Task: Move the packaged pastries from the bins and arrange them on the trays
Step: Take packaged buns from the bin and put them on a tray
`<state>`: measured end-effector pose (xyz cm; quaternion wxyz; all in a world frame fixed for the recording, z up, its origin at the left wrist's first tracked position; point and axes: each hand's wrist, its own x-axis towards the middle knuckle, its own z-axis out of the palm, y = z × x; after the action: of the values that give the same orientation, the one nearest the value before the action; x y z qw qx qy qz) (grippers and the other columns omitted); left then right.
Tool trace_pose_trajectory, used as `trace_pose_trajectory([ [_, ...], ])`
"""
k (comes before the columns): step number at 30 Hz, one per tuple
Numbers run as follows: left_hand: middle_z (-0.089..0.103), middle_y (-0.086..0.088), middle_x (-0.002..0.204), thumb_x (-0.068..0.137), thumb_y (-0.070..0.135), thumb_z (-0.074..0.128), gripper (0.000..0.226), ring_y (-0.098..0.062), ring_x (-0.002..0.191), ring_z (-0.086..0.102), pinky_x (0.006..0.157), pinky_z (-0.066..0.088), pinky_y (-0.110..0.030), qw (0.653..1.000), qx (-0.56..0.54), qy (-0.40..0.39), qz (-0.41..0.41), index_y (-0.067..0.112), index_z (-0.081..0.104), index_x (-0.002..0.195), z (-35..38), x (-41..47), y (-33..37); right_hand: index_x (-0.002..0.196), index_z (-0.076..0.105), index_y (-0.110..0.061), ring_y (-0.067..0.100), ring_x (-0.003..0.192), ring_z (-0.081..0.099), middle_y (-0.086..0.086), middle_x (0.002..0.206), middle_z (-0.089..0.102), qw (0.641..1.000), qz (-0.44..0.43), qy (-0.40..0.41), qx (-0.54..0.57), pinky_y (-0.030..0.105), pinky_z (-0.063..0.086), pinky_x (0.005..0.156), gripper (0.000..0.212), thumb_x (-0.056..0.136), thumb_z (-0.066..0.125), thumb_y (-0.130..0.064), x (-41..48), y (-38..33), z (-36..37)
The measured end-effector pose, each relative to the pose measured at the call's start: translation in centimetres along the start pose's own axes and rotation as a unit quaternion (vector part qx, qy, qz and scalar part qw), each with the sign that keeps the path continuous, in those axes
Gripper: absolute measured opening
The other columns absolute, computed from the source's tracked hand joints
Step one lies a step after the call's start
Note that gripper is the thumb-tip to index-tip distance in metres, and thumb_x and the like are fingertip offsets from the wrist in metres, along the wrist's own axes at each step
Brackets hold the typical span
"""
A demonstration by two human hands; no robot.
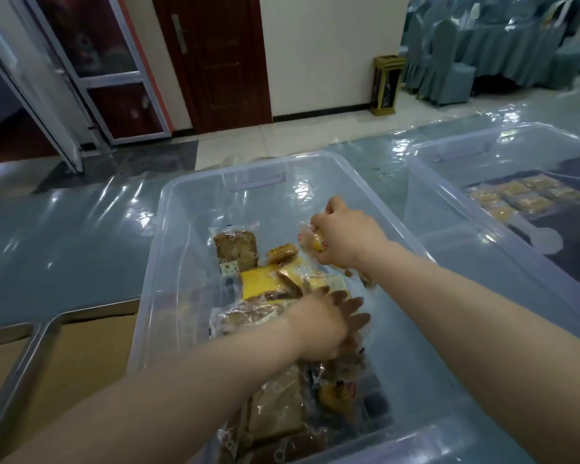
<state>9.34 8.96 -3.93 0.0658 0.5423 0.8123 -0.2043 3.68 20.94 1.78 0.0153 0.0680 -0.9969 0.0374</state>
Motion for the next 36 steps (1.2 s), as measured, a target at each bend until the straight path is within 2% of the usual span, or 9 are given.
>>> trace_pose_trajectory([
  [2, 0.009, -0.011, 0.157, 0.094, 0.042, 0.044, 0.071, -0.032, 0.139, 0.018, 0.108, 0.018, -0.059, 0.998, 0.005, -0.058, -0.020, 0.020, 0.006, 0.150, 1.2, 0.6, -0.3, 0.104, 0.056, -0.019, 0.029, 0.063, 0.050, 0.009, 0.117, 0.038, 1.000, 0.000, -0.009, -0.004, 0.032, 0.036, 0.052, 0.033, 0.077, 0.066, -0.035, 0.2, -0.1, 0.2],
  [6, 0.038, -0.014, 0.142, 0.093, 0.023, 0.048, 0.058, -0.034, 0.123, 0.040, 0.102, 0.031, -0.051, 0.999, 0.021, -0.010, -0.031, 0.017, 0.023, 0.144, 2.5, 0.7, -1.7, 0.102, 0.056, -0.018, 0.029, 0.064, 0.051, 0.009, 0.115, 0.037, 1.000, 0.005, -0.020, -0.011, 0.033, 0.039, 0.052, 0.032, 0.076, 0.068, -0.033, 0.5, -0.1, 0.5],
  [10, 0.043, -0.014, 0.132, 0.083, 0.029, 0.063, 0.063, -0.033, 0.120, 0.040, 0.088, 0.042, -0.044, 0.986, -0.068, -0.047, -0.147, 0.014, 0.035, 0.138, 2.8, 0.1, -3.7, 0.101, 0.056, -0.017, 0.029, 0.064, 0.053, 0.010, 0.115, 0.038, 1.000, 0.015, -0.013, -0.015, 0.033, 0.039, 0.052, 0.029, 0.079, 0.066, -0.033, 0.6, -0.3, 0.6],
  [18, 0.039, -0.011, 0.128, 0.080, 0.031, 0.062, 0.060, -0.031, 0.120, 0.035, 0.094, 0.040, -0.044, 0.933, -0.128, -0.027, -0.335, 0.019, 0.040, 0.134, 4.8, -0.4, -10.4, 0.107, 0.055, -0.017, 0.022, 0.051, 0.037, 0.010, 0.116, 0.036, 0.998, 0.004, -0.039, -0.042, 0.033, 0.036, 0.052, 0.036, 0.078, 0.071, -0.029, 0.4, -1.0, 1.8],
  [20, 0.033, -0.013, 0.135, 0.079, 0.035, 0.061, 0.062, -0.033, 0.126, 0.029, 0.100, 0.035, -0.047, 0.931, -0.145, -0.018, -0.334, 0.025, 0.039, 0.136, 5.5, 0.6, -11.7, 0.108, 0.054, -0.016, 0.022, 0.050, 0.035, 0.010, 0.117, 0.036, 0.998, -0.002, -0.052, -0.047, 0.032, 0.033, 0.049, 0.036, 0.078, 0.071, -0.026, 0.5, -1.2, 2.0],
  [23, 0.002, -0.012, 0.156, 0.078, 0.040, 0.059, 0.074, -0.037, 0.140, 0.009, 0.112, 0.017, -0.053, 0.926, -0.195, -0.043, -0.322, 0.030, 0.027, 0.144, 6.8, 2.4, -12.4, 0.110, 0.053, -0.014, 0.020, 0.048, 0.029, 0.011, 0.119, 0.035, 0.997, -0.008, -0.061, -0.052, 0.032, 0.026, 0.047, 0.035, 0.081, 0.069, -0.025, 0.5, -1.3, 2.5],
  [26, -0.015, -0.008, 0.157, 0.079, 0.034, 0.059, 0.082, -0.038, 0.142, 0.004, 0.113, 0.017, -0.053, 0.909, -0.267, -0.096, -0.306, 0.032, 0.015, 0.148, 8.2, 3.5, -12.9, 0.112, 0.054, -0.013, 0.019, 0.049, 0.023, 0.011, 0.120, 0.036, 0.997, -0.010, -0.056, -0.052, 0.034, 0.029, 0.053, 0.030, 0.085, 0.064, -0.021, 0.5, -1.3, 2.8],
  [29, -0.010, -0.009, 0.158, 0.077, 0.033, 0.060, 0.088, -0.040, 0.141, 0.012, 0.113, 0.023, -0.046, 0.885, -0.331, -0.105, -0.309, 0.032, 0.010, 0.149, 8.8, 3.6, -13.2, 0.110, 0.054, -0.013, 0.018, 0.048, 0.023, 0.011, 0.120, 0.036, 0.997, -0.009, -0.053, -0.054, 0.034, 0.028, 0.051, 0.029, 0.084, 0.064, -0.021, 0.6, -1.2, 2.9],
  [36, 0.025, -0.007, 0.151, 0.083, 0.020, 0.055, 0.065, -0.036, 0.121, 0.042, 0.100, 0.040, -0.042, 0.917, -0.251, -0.029, -0.307, 0.021, 0.031, 0.143, 5.9, 2.2, -13.3, 0.108, 0.051, -0.015, 0.019, 0.047, 0.028, 0.010, 0.116, 0.035, 0.997, -0.012, -0.046, -0.057, 0.029, 0.019, 0.043, 0.032, 0.081, 0.068, -0.023, 0.4, -1.4, 2.8],
])
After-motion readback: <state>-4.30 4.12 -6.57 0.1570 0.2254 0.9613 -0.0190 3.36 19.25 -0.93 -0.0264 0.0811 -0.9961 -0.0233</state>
